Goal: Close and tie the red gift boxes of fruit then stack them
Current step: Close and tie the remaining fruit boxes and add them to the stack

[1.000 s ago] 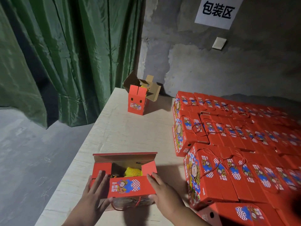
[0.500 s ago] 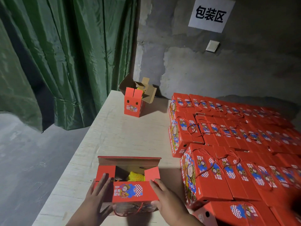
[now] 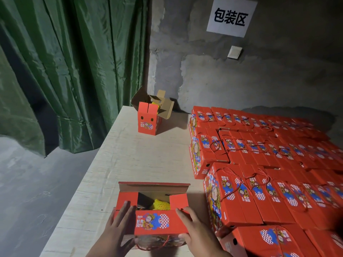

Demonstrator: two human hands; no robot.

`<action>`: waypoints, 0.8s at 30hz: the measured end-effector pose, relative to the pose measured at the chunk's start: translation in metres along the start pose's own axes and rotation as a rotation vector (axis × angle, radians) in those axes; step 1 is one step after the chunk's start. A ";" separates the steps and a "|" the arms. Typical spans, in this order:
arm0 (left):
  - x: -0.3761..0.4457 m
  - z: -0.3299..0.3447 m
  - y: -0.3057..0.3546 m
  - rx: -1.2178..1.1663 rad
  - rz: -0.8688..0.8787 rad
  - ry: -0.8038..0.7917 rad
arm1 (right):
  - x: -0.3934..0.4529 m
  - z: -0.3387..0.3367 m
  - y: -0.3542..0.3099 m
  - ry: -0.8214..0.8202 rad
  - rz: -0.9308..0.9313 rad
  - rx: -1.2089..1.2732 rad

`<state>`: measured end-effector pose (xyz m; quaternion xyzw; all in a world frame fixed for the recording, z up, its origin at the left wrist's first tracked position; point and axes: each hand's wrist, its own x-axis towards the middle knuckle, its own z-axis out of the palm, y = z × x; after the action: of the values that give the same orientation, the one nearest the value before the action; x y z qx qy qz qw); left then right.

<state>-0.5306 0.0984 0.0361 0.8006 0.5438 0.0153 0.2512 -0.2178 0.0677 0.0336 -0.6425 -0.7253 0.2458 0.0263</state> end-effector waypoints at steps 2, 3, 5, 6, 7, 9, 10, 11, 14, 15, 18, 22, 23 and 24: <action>0.000 0.000 0.000 0.001 0.000 0.006 | -0.001 -0.001 -0.001 0.000 -0.002 0.001; 0.000 0.001 0.000 0.005 0.002 0.008 | -0.001 -0.002 -0.001 -0.003 0.000 0.005; 0.001 0.002 0.000 0.006 0.005 0.028 | -0.001 -0.004 -0.002 -0.010 0.006 0.019; 0.002 0.003 0.000 -0.004 0.013 0.058 | -0.001 -0.005 -0.002 -0.013 0.009 0.026; 0.003 0.003 0.001 -0.021 0.031 0.109 | -0.001 -0.005 -0.003 -0.016 0.012 0.030; 0.005 0.001 0.002 -0.024 0.079 0.213 | 0.000 -0.005 -0.003 -0.022 0.016 0.034; 0.005 0.001 0.003 -0.043 0.079 0.202 | -0.001 -0.005 -0.003 -0.026 0.016 0.032; 0.004 0.000 0.003 -0.069 0.082 0.186 | -0.002 -0.005 -0.003 -0.028 0.015 0.027; -0.001 -0.002 0.012 -0.029 0.103 0.218 | -0.008 -0.006 0.001 -0.026 0.018 0.005; -0.003 -0.002 0.016 0.018 0.121 0.213 | -0.010 -0.007 0.002 -0.024 0.021 0.001; -0.012 -0.007 0.022 -0.071 0.177 0.132 | -0.014 -0.008 0.004 -0.017 0.011 -0.014; -0.006 0.001 0.020 0.030 0.131 0.226 | -0.016 -0.005 0.001 0.019 -0.010 -0.029; -0.006 0.001 0.017 0.067 0.115 0.239 | -0.017 -0.004 0.001 0.026 -0.014 -0.029; -0.006 0.000 0.015 0.066 0.105 0.264 | -0.017 -0.003 0.003 0.030 -0.017 -0.022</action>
<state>-0.5200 0.0884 0.0444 0.8268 0.5296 0.1158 0.1500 -0.2113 0.0525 0.0400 -0.6403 -0.7328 0.2281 0.0323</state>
